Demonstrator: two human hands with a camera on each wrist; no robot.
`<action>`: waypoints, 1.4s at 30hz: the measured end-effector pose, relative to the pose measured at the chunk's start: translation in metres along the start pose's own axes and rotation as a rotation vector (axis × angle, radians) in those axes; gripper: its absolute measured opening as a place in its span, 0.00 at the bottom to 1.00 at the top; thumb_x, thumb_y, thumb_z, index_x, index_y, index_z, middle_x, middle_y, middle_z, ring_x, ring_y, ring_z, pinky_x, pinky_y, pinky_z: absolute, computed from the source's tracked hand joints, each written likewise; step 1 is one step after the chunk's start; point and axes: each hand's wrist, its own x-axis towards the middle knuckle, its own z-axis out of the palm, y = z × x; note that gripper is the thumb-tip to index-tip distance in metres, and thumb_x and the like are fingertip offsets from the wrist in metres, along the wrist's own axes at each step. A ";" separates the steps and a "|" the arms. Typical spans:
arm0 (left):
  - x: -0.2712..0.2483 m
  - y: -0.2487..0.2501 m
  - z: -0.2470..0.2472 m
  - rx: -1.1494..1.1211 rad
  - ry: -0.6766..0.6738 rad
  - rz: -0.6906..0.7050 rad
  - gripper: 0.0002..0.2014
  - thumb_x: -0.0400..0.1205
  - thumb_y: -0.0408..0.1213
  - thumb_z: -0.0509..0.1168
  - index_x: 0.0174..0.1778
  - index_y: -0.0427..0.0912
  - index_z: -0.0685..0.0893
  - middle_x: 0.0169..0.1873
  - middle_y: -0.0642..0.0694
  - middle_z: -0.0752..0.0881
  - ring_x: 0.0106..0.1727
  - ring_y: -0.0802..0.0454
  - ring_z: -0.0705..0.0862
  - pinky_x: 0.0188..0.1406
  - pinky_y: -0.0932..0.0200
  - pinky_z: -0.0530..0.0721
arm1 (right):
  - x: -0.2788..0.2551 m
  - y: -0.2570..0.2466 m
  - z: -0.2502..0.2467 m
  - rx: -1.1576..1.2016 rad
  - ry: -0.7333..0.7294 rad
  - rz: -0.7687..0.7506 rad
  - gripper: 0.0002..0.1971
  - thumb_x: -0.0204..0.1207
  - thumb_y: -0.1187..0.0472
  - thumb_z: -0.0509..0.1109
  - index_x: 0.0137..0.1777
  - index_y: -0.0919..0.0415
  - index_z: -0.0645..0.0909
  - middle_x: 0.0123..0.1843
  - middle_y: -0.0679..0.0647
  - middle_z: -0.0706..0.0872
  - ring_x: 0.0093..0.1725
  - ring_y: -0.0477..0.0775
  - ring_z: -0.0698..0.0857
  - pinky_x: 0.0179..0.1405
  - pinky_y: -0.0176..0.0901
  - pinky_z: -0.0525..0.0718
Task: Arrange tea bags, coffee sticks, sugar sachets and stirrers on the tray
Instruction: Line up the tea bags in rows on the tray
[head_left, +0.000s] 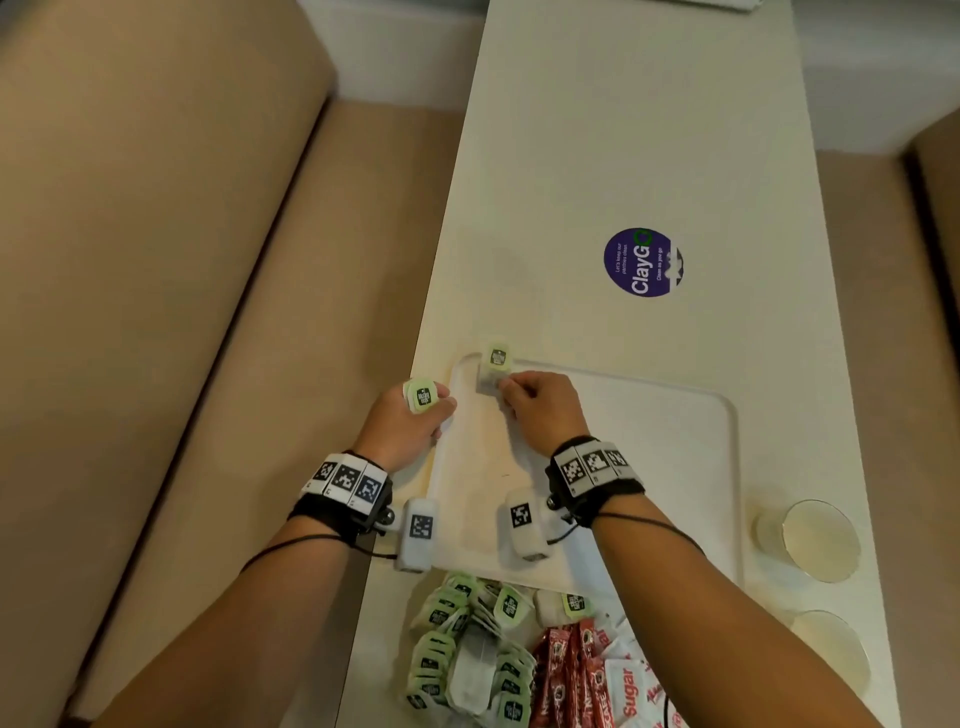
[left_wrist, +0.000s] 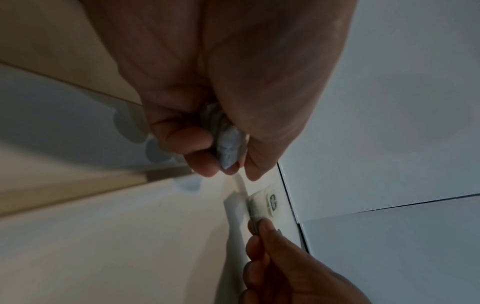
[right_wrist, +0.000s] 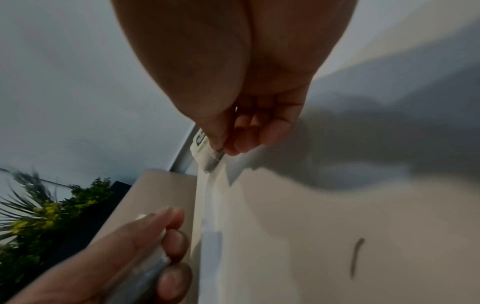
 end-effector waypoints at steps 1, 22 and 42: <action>0.005 0.000 -0.002 0.053 0.004 0.016 0.05 0.79 0.35 0.75 0.47 0.40 0.88 0.28 0.48 0.85 0.28 0.52 0.81 0.29 0.60 0.80 | 0.005 -0.002 0.003 0.005 0.000 0.011 0.17 0.84 0.55 0.70 0.35 0.58 0.88 0.32 0.50 0.89 0.33 0.49 0.83 0.39 0.41 0.81; 0.016 -0.002 -0.010 0.413 -0.036 0.123 0.08 0.72 0.33 0.75 0.41 0.41 0.82 0.32 0.43 0.87 0.32 0.41 0.86 0.37 0.42 0.89 | 0.023 -0.020 0.032 -0.042 0.044 0.022 0.15 0.76 0.38 0.72 0.41 0.49 0.87 0.26 0.47 0.89 0.30 0.48 0.90 0.44 0.54 0.92; 0.002 0.033 -0.016 0.114 -0.446 0.135 0.17 0.82 0.24 0.70 0.65 0.44 0.82 0.52 0.44 0.91 0.47 0.59 0.89 0.42 0.63 0.86 | -0.024 0.013 0.016 0.144 -0.156 -0.103 0.12 0.79 0.45 0.76 0.56 0.50 0.88 0.43 0.57 0.91 0.45 0.61 0.90 0.56 0.61 0.89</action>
